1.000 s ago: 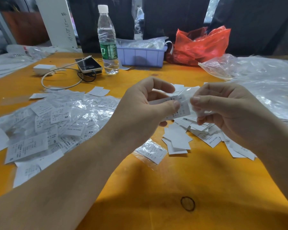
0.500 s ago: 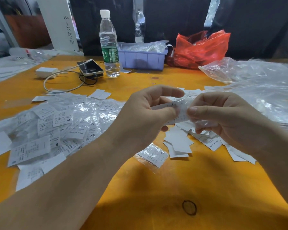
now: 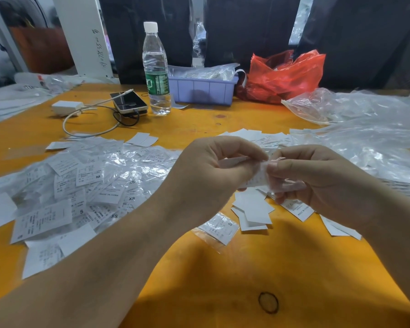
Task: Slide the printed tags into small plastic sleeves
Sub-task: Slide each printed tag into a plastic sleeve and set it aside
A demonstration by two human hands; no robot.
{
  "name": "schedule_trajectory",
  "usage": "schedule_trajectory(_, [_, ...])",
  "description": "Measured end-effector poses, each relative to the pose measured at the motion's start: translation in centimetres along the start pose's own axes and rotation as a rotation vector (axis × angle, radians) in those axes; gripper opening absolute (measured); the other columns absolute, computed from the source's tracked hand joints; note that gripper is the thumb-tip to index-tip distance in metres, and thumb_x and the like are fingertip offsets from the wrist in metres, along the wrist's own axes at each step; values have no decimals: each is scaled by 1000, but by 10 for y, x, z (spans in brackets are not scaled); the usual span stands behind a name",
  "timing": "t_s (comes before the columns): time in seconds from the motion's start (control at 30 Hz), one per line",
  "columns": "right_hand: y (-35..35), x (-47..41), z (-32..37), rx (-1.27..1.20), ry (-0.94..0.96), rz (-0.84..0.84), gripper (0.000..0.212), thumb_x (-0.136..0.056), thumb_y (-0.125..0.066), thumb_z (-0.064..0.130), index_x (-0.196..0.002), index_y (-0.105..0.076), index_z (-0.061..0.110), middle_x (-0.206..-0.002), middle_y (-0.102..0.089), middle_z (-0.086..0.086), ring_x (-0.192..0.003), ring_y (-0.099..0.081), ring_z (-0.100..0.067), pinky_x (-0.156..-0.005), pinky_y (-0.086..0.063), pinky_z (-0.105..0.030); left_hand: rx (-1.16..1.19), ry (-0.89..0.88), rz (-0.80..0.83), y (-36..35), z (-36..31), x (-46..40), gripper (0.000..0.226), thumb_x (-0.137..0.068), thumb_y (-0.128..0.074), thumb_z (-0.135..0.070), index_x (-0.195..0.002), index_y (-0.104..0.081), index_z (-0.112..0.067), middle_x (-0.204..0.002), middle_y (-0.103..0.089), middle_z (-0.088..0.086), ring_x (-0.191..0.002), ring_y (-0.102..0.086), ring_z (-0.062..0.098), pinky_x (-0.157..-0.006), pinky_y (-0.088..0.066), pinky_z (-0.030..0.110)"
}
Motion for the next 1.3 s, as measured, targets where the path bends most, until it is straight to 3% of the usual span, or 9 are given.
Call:
schedule_trajectory(0.1, [2, 0, -2, 10, -10, -10, 22, -72, -68, 26, -72, -66, 4, -71, -58, -13, -64, -55, -21, -58, -52, -26, -40, 1, -41, 1, 2, -1, 18, -87, -68, -6, -83, -76, -23, -81, -72, -15, -76, -65, -3, -60, -51, 13])
schedule_trajectory(0.27, [2, 0, 1, 6, 7, 3, 11, -70, -75, 20, -73, -73, 9, -71, -64, -11, -65, -58, -21, -59, -52, -27, -28, 18, -94, 6, 5, -2, 18, -86, -68, -8, -81, -74, -24, -83, -72, -7, -76, -66, 10, -60, -57, 26])
schedule_trajectory(0.37, [2, 2, 1, 2, 3, -4, 21, -62, -78, 23, -75, -73, 8, -71, -64, -11, -66, -59, -20, -59, -53, -27, -47, -2, -104, 7, 5, -2, 18, -85, -70, -9, -80, -73, -26, -81, -73, -9, -74, -66, 4, -61, -55, 17])
schedule_trajectory(0.43, [2, 3, 2, -10, 5, -16, 25, -59, -73, 27, -73, -70, 6, -68, -62, -10, -62, -58, -18, -59, -52, -26, -57, -2, -104, 6, 4, -2, 17, -84, -72, -9, -79, -73, -26, -80, -73, -10, -74, -66, 0, -62, -51, 11])
schedule_trajectory(0.57, [4, 3, 7, -11, 44, -70, 34, -58, -74, 28, -68, -53, 2, -57, -50, -4, -53, -50, -13, -56, -50, -25, -37, 68, -109, 8, 9, -4, 11, -84, -74, -15, -82, -71, -25, -80, -73, -7, -76, -68, 2, -59, -52, 13])
schedule_trajectory(0.8, [9, 3, 7, -157, 64, -83, 26, -65, -72, 19, -57, -48, 12, -59, -50, -3, -57, -50, -14, -54, -51, -25, 40, 135, -134, 13, 8, -5, 10, -84, -73, -17, -85, -68, -26, -83, -74, -2, -73, -68, 6, -56, -54, 18])
schedule_trajectory(1.03, [8, 3, 8, -187, 70, -50, 36, -62, -82, 11, -64, -46, 8, -59, -58, -5, -55, -58, -14, -54, -51, -26, 184, 163, -147, 13, 10, -6, 12, -84, -72, -14, -84, -69, -25, -78, -74, -4, -71, -67, 5, -54, -51, 18])
schedule_trajectory(1.23, [5, 2, 7, -244, 66, -16, 22, -65, -79, 4, -79, -63, 9, -65, -62, -11, -57, -59, -18, -53, -52, -27, 198, 160, -158, 14, 10, -6, 12, -83, -72, -14, -85, -68, -25, -78, -74, -5, -70, -67, 4, -54, -50, 18])
schedule_trajectory(1.3, [5, 2, 5, -264, 54, -17, 27, -63, -76, 3, -87, -65, 11, -66, -64, -11, -57, -57, -20, -53, -52, -28, 205, 157, -160, 14, 9, -6, 12, -84, -72, -13, -85, -68, -24, -77, -74, -4, -68, -67, 3, -53, -51, 19])
Point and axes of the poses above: each hand's wrist, its own x-axis away from the middle knuckle, its own y-axis out of the back of the hand, z = x × y, the point moved 4 cm from there along -x, towards the middle knuckle
